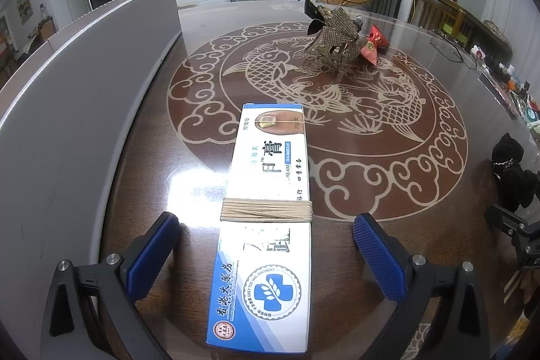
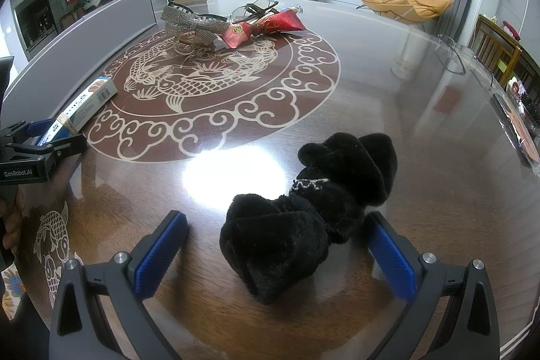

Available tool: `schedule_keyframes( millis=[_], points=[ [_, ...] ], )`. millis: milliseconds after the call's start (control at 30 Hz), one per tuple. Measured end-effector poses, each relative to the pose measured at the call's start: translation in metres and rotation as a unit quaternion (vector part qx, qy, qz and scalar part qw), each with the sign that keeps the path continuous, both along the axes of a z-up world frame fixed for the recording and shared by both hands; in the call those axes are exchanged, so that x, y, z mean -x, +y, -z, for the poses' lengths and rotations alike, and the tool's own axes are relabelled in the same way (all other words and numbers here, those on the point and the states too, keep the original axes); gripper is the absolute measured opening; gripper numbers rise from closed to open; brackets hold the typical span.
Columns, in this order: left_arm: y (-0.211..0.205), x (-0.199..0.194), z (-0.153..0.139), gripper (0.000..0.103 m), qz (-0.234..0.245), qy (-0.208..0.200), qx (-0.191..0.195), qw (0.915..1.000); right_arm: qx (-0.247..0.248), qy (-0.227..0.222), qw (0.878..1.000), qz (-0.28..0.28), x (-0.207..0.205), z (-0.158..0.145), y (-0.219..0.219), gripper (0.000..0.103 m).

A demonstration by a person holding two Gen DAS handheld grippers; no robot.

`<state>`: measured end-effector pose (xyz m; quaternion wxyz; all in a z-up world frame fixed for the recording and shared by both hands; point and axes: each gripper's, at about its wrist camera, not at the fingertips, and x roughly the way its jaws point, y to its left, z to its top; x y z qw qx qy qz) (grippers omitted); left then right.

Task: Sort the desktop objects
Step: 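Lift the box with the left tool while the right tool lifts the black cloth, then carry the box and cloth into the bin and open both tools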

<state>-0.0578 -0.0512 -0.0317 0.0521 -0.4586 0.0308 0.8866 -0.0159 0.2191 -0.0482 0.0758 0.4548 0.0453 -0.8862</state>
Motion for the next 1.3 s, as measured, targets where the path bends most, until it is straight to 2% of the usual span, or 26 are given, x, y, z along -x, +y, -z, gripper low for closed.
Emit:
schedule_keyframes(
  millis=[700, 733, 867, 933, 967, 1000, 1033, 1067, 1167, 1300],
  points=[
    [0.0, -0.001, 0.001, 0.103, -0.002, -0.002, 0.003, 1.0, 0.0, 0.0, 1.0, 0.0, -0.001, -0.001, 0.0, 0.103],
    [0.001, 0.0, 0.001, 0.103, -0.002, -0.007, 0.004, 1.0, 0.0, 0.0, 1.0, 0.0, -0.001, -0.001, 0.0, 0.103],
    [0.003, 0.017, -0.002, 0.103, 0.009, -0.074, 0.012, 0.9971, -0.003, -0.013, 1.0, -0.014, 0.003, -0.003, 0.001, 0.103],
    [0.003, 0.018, -0.002, 0.103, 0.019, -0.075, 0.012, 0.9969, 0.0, -0.037, 0.999, -0.009, 0.01, -0.007, 0.004, 0.103],
    [0.004, 0.017, -0.002, 0.103, 0.017, -0.069, 0.013, 0.9974, 0.023, -0.041, 0.999, -0.004, 0.011, -0.009, 0.009, 0.101],
    [0.006, 0.014, -0.004, 0.085, 0.02, -0.062, 0.012, 0.9978, 0.038, -0.039, 0.998, -0.002, 0.012, -0.011, 0.012, 0.096],
    [0.011, 0.009, -0.009, 0.069, 0.036, -0.045, 0.01, 0.9983, 0.038, -0.031, 0.999, 0.004, 0.01, -0.014, 0.016, 0.074],
    [0.014, 0.006, -0.01, 0.045, 0.047, -0.04, 0.012, 0.998, 0.032, -0.028, 0.999, 0.008, 0.009, -0.016, 0.017, 0.054],
    [0.021, -0.007, -0.014, 0.044, 0.072, -0.041, -0.018, 0.9964, 0.039, -0.033, 0.999, 0.006, 0.003, -0.022, 0.02, 0.048],
    [0.015, -0.033, -0.018, 0.044, 0.063, -0.027, -0.071, 0.9951, 0.064, -0.023, 0.998, -0.009, -0.021, -0.041, 0.014, 0.048]
  ],
)
